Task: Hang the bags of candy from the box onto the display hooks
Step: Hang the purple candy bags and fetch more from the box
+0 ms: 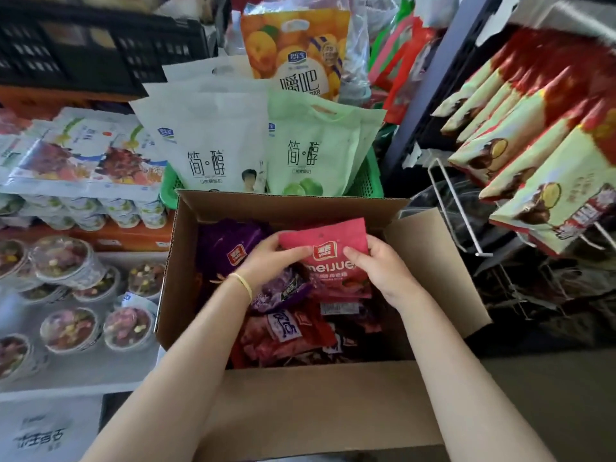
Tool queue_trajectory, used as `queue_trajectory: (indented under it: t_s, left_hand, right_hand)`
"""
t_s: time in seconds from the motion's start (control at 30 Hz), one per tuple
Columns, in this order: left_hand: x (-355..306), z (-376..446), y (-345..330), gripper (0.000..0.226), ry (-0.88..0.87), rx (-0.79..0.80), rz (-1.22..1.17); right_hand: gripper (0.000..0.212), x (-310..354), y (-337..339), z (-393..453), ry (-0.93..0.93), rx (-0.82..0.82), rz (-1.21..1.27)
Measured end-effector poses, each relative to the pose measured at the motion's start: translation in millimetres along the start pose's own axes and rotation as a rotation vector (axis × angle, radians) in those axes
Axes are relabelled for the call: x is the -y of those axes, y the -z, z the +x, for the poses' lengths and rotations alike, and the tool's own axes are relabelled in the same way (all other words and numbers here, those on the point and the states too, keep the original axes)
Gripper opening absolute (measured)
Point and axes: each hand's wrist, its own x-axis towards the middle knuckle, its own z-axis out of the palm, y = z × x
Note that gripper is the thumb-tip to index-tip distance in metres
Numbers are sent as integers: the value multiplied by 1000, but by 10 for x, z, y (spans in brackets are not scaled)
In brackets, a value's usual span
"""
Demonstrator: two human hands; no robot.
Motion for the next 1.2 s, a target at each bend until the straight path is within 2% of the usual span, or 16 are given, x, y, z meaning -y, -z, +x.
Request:
queue_trajectory:
  t_s: [0.07, 0.17, 0.4, 0.5, 0.57, 0.67, 0.77, 0.83, 0.93, 0.97, 1.1, 1.2]
  left_hand:
    - [-232, -157, -105, 43, -91, 38, -159]
    - [-622, -463, -393, 40, -218, 56, -271]
    - [-1198, -1177, -1620, 23, -426, -54, -432]
    - [-1268, -1361, -2361, 28, -444, -78, -408]
    - [-1290, -1450, -2890, 38, -457, -21, -369]
    - [-1260, -1517, -3702, 55, -480, 144, -175]
    - [-1200, -1457, -4409, 68, -484, 185, 40]
    - [-1188, -1396, -4808, 61, -497, 163, 119]
    - [-1217, -1251, -5346, 23, -599, 77, 107]
    - [-1225, -1187, -5511, 21, -608, 41, 82]
    - [-1224, -764, -6074, 47, -516, -47, -81]
    - [-1267, -400, -6270, 48, -485, -305, -101]
  right_hand:
    - [17, 165, 161, -152, 73, -20, 65]
    - [16, 383, 423, -443, 172, -45, 231]
    - [25, 510, 1308, -1353, 329, -20, 390]
    - [20, 375, 1866, -1724, 362, -89, 376]
    - [15, 257, 2299, -1934, 376, -184, 426]
    - [5, 83, 3006, -2200, 412, -377, 524]
    - [6, -110, 3645, -2380, 412, -557, 592]
    - [7, -257, 4009, -2451, 403, -633, 609]
    - [9, -450, 4478, -2465, 372, -709, 629]
    - [10, -501, 4618, -2446, 364, -726, 626]
    - [13, -664, 5104, -2247, 363, -725, 606]
    - [12, -733, 5452, -2073, 337, -755, 638]
